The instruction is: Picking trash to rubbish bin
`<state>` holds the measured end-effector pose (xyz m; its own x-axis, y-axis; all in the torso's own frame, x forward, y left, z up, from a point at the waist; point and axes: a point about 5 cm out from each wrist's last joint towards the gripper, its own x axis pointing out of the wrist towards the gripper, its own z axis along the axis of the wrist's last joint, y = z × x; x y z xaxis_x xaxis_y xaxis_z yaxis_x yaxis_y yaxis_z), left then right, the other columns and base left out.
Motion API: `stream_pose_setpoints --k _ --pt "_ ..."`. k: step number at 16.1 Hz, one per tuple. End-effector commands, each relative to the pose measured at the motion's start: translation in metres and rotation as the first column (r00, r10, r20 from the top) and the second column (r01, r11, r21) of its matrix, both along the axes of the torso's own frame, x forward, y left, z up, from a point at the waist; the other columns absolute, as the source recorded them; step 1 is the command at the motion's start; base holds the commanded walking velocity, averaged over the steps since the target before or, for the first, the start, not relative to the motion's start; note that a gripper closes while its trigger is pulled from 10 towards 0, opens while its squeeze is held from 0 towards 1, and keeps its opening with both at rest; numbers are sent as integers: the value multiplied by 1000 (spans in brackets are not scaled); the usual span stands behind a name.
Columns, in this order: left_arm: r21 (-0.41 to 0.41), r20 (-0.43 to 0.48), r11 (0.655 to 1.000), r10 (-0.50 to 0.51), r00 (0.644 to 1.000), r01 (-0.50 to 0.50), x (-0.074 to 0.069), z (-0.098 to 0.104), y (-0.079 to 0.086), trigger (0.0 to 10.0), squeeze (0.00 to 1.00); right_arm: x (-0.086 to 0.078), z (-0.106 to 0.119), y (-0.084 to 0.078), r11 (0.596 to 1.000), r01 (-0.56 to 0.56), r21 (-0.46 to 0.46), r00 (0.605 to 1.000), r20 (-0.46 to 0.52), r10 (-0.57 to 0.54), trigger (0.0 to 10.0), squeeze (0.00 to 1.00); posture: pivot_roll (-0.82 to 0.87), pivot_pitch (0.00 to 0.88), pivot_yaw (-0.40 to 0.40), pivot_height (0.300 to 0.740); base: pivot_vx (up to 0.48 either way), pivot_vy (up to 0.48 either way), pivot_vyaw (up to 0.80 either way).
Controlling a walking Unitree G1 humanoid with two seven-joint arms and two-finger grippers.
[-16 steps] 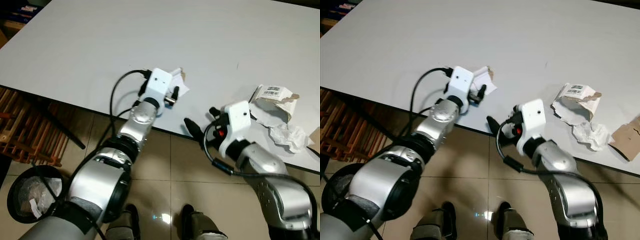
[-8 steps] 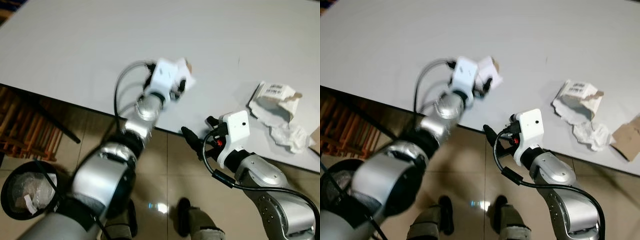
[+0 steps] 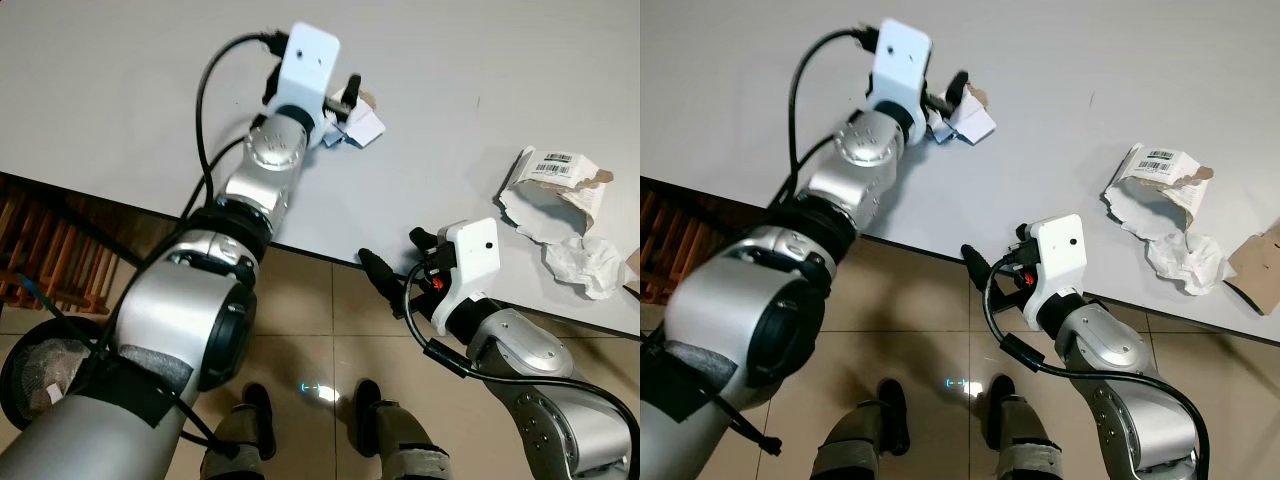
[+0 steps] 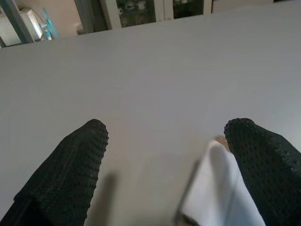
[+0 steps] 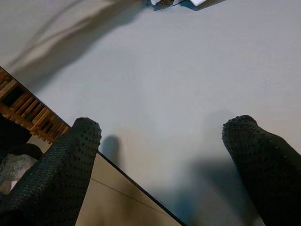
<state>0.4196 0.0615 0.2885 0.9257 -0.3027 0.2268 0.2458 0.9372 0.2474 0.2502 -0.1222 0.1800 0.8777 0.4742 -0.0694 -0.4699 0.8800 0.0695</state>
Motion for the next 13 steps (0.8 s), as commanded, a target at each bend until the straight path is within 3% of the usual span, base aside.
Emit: stream_pose_setpoints --k 1,3,6,8,11,13 --pt "-9 -42 1000 -26 999 25 0 0 -5 10000 0 -4 -9 1 1000 -5 4 998 -55 6 10000 0 -182 397 6 740 0 0 0" --pt "-23 -88 999 -44 995 42 1 -5 -6 10000 0 -4 -9 2 1000 -7 6 998 -56 7 10000 0 -185 397 8 740 0 0 0" --pt "-96 -215 983 -171 962 153 -2 -26 -13 10000 0 -6 -9 3 1000 -4 9 998 -58 5 10000 0 -198 404 13 740 0 0 0" --pt "-75 -215 987 -153 965 139 -1 -28 -10 10000 0 -7 -10 2 1000 0 8 998 -61 1 10000 0 -196 405 13 740 0 0 0" --pt "0 -216 992 -120 969 123 0 -28 -7 10000 0 -7 -10 2 1000 1 7 998 -64 -1 10000 0 -191 405 13 740 0 0 0" --pt "124 -229 988 -58 972 89 0 -34 -5 10000 0 -6 -11 3 1000 -1 11 998 -64 2 10000 0 -185 401 15 740 0 0 0"
